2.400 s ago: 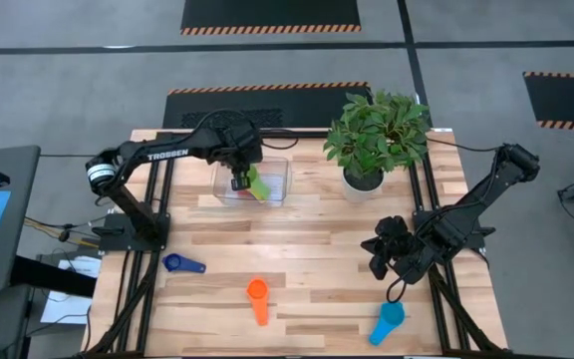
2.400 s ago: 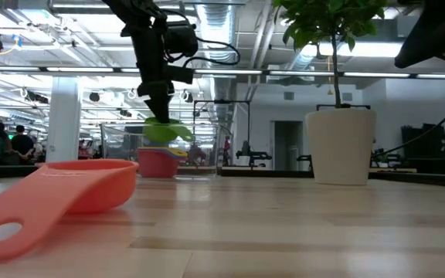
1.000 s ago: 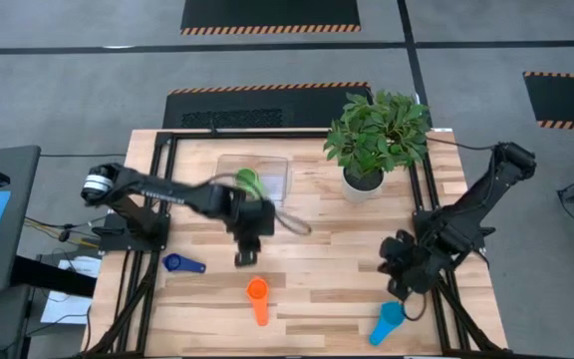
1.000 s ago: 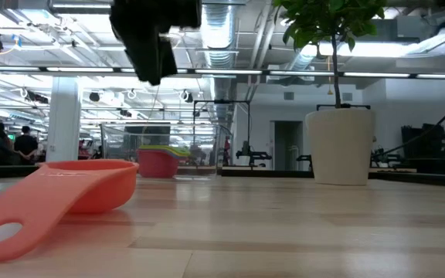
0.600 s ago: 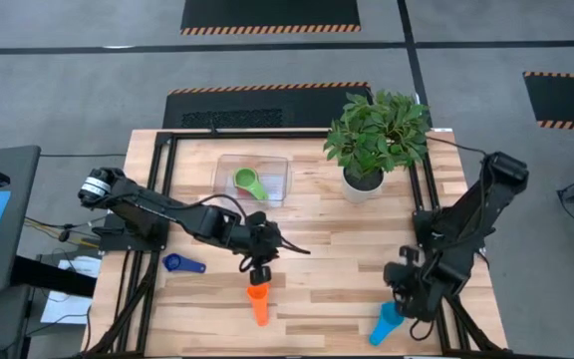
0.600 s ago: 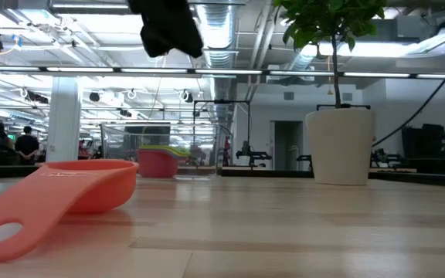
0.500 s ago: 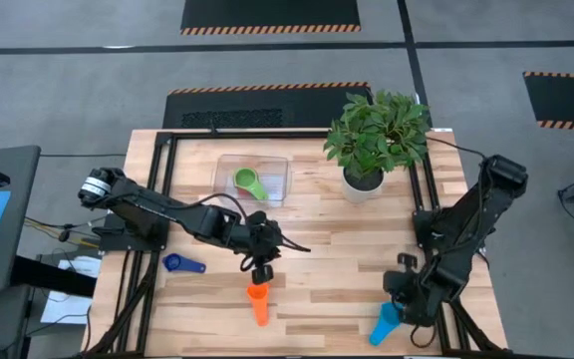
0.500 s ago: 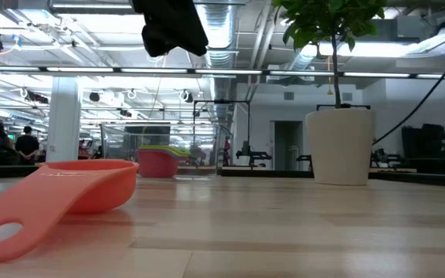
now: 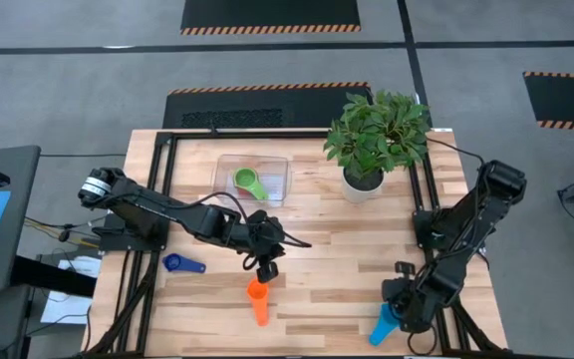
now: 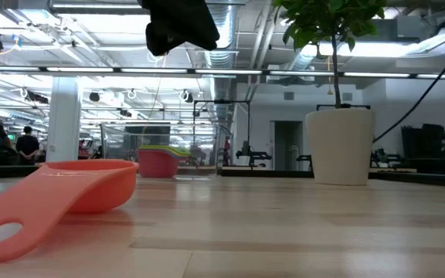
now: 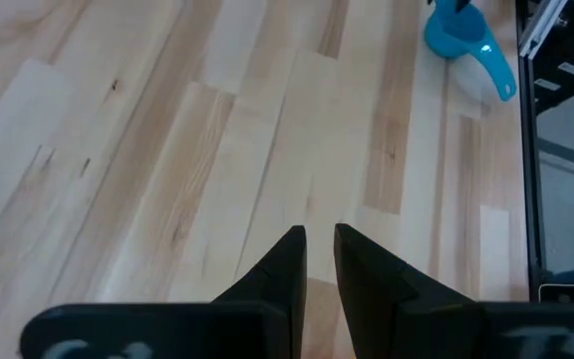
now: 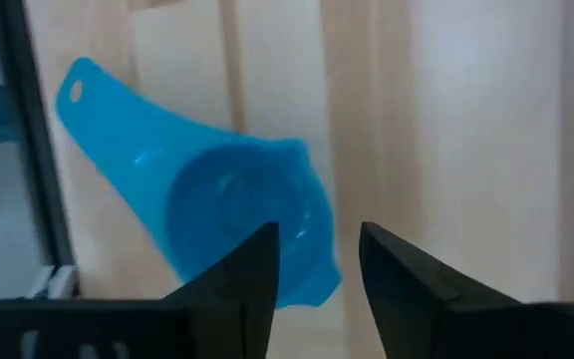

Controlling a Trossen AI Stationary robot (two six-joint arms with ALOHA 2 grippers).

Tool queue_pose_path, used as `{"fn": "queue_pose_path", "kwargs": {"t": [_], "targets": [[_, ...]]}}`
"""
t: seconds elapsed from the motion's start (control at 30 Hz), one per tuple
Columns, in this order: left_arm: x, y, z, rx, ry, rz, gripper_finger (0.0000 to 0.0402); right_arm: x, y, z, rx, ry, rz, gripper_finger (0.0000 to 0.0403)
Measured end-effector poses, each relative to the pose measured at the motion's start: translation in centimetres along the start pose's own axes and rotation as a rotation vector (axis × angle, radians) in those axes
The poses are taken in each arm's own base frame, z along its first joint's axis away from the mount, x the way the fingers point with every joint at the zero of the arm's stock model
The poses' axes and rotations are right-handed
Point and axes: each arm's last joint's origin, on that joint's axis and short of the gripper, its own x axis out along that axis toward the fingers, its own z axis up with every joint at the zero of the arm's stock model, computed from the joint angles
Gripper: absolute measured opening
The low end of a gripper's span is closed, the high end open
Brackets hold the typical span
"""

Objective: Nest measuring cups in basket
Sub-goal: Stack the light blue measuring cup on top of the green measuring cup in the transparent bin

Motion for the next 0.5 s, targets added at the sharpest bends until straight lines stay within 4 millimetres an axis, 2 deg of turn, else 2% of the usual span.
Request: {"fn": "queue_pose_path", "kwargs": {"t": [0.17,0.3,0.5], "targets": [[0.0,0.0,0.0,-0.003,0.000,0.000,0.0043,-1.1,0.0,0.1,0.020,-0.024,0.050,0.0149],[0.0,0.0,0.0,-0.002,0.001,0.000,0.0043,-1.7,1.0,-0.2,-0.013,-0.035,0.158,0.0121],[0.0,0.1,0.0,0.011,-0.010,0.024,0.0043,-0.5,1.7,-1.2,-0.023,-0.004,0.129,0.0069]]}}
